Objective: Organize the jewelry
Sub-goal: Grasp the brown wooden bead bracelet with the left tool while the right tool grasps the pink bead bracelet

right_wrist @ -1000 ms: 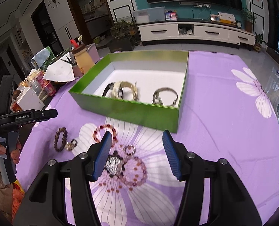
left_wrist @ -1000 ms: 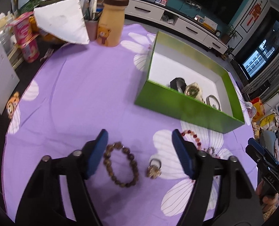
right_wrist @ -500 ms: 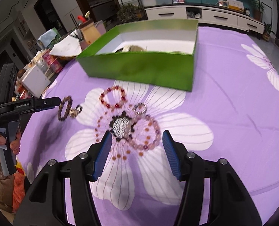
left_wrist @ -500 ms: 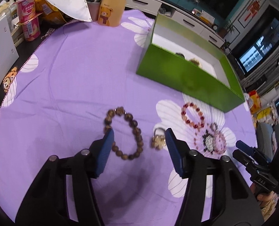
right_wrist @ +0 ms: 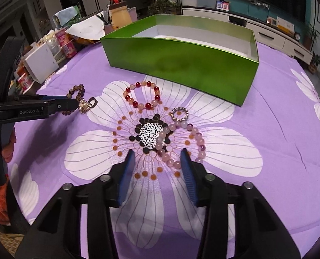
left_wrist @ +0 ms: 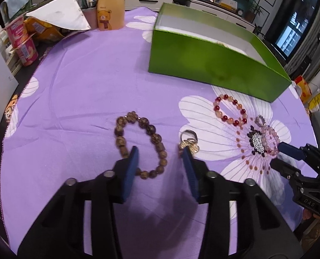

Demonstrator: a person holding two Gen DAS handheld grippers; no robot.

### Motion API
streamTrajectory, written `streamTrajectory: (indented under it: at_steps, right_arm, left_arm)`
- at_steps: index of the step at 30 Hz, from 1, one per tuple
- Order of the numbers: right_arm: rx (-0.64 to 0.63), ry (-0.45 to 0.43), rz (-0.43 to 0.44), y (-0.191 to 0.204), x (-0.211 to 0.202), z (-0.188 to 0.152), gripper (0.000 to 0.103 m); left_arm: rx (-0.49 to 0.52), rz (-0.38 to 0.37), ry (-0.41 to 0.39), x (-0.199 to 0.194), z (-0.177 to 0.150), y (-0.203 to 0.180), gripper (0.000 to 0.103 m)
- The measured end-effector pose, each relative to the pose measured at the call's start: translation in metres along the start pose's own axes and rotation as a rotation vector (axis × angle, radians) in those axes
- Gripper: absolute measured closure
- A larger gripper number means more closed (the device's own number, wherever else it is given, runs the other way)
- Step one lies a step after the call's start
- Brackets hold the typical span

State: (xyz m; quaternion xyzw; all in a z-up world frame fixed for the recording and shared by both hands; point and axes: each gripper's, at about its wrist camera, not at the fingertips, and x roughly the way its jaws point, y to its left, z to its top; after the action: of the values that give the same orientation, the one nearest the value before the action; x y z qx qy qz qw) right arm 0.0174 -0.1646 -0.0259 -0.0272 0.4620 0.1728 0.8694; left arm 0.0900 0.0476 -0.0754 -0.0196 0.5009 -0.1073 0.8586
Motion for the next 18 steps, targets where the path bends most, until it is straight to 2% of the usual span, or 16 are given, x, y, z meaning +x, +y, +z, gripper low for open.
streamTrajectory:
  at_steps: [5,7,9,12,14,18]
  right_arm:
    - [-0.026,0.003,-0.023,0.002,0.006,0.000,0.067]
    - [-0.038,0.006,-0.030,0.003,0.008,0.000,0.070]
    - [-0.043,0.008,-0.034,0.005,0.011,0.000,0.073]
    - [-0.053,0.002,-0.044,0.006,0.013,0.002,0.079]
    - [-0.059,-0.004,-0.052,0.007,0.014,0.002,0.089]
    - [-0.041,-0.012,-0.040,0.004,0.014,0.003,0.094]
  left_arm:
    - [0.030,0.020,-0.004,0.005,-0.002,-0.005,0.069]
    - [0.028,0.021,-0.008,0.006,-0.002,-0.005,0.074]
    - [0.032,0.032,-0.012,0.006,-0.001,-0.005,0.085]
    - [0.020,0.038,-0.016,0.007,-0.001,-0.001,0.092]
    - [0.014,0.043,-0.020,0.006,-0.001,0.000,0.095]
    - [-0.006,0.032,-0.025,0.007,0.000,0.003,0.095]
